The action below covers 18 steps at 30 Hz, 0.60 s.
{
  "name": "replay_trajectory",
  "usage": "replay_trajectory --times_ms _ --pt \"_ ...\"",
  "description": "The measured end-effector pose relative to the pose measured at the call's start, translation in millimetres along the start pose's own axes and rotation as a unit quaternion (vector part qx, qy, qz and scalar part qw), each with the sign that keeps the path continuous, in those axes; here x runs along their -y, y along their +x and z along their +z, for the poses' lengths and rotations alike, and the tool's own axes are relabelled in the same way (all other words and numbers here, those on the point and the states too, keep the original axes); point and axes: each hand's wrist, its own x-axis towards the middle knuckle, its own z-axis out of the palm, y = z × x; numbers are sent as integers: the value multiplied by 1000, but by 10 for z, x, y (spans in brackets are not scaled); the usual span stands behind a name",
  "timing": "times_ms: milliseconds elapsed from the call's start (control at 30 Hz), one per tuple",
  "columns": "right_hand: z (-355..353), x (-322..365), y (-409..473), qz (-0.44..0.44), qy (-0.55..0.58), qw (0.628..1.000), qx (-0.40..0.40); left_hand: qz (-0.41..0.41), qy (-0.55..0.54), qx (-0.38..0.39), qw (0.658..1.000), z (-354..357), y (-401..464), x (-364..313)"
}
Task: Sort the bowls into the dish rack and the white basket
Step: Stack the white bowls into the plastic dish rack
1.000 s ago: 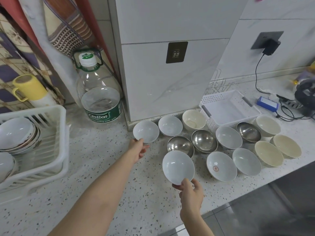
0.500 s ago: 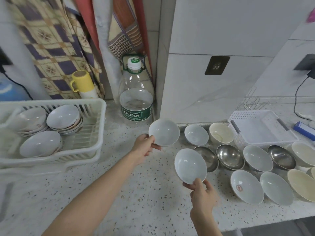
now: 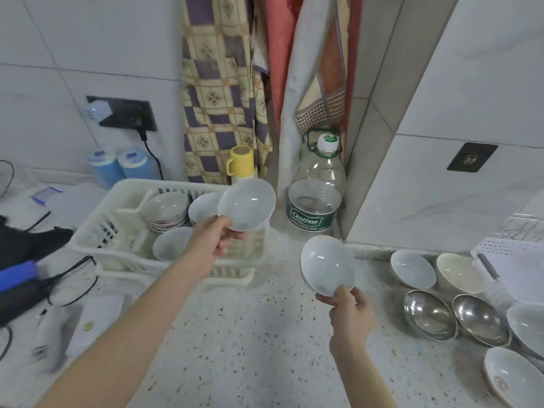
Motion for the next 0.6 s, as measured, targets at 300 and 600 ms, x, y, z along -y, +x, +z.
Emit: replay_trajectory --times_ms 300,600 --pt "1184 185 -263 -112 -129 975 142 45 16 -103 994 -1338 -16 -333" --pt "2166 -25 -455 -142 -217 941 218 63 35 -137 988 -2115 178 -427"
